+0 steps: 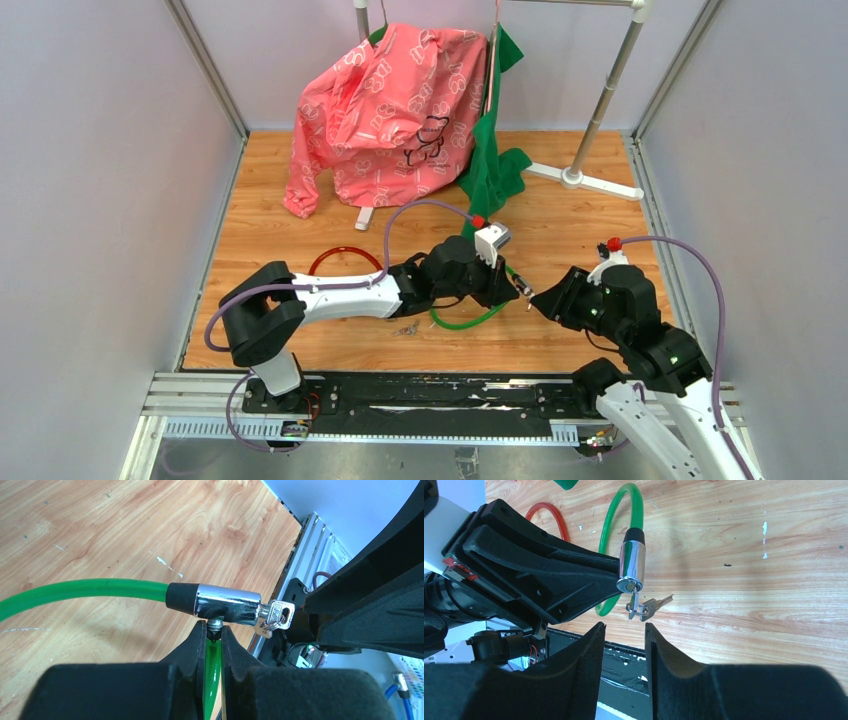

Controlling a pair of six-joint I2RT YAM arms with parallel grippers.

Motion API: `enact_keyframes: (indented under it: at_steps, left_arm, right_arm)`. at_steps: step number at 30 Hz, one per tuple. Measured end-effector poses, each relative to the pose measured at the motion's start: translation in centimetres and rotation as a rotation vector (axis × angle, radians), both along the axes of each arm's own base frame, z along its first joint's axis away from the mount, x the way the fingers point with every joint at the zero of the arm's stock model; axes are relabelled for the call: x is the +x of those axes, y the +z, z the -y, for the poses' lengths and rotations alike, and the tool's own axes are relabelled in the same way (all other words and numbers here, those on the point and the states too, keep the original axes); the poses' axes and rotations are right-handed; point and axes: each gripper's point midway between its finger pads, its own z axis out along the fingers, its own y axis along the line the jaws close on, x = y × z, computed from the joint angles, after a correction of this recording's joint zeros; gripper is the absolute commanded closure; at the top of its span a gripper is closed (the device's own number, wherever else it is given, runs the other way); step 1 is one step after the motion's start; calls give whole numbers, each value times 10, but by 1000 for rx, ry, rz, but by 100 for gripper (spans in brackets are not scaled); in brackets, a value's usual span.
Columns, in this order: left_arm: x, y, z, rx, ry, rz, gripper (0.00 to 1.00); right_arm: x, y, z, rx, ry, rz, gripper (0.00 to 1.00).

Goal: Unlock with the key

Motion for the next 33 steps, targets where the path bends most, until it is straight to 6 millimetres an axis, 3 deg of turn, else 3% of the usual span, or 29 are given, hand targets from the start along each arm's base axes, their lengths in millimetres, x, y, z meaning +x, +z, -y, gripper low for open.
enact_keyframes:
  at_steps: [6,10,24,33]
  left_arm:
    - [0,-3,-2,9,-1,6,100]
    - [-1,-7,-3,16,-2,5,100]
    - [1,-8,-4,20,7,9,100]
    - [1,-6,-4,17,8,10,100]
  right_arm:
    - [-2,1,-3,19,1,-12,43]
    - [-2,0,-4,28,-1,-21,41]
    - [-4,4,-13,101,-2,-54,58]
    - [-4,-8,-14,117,-30,-96,65]
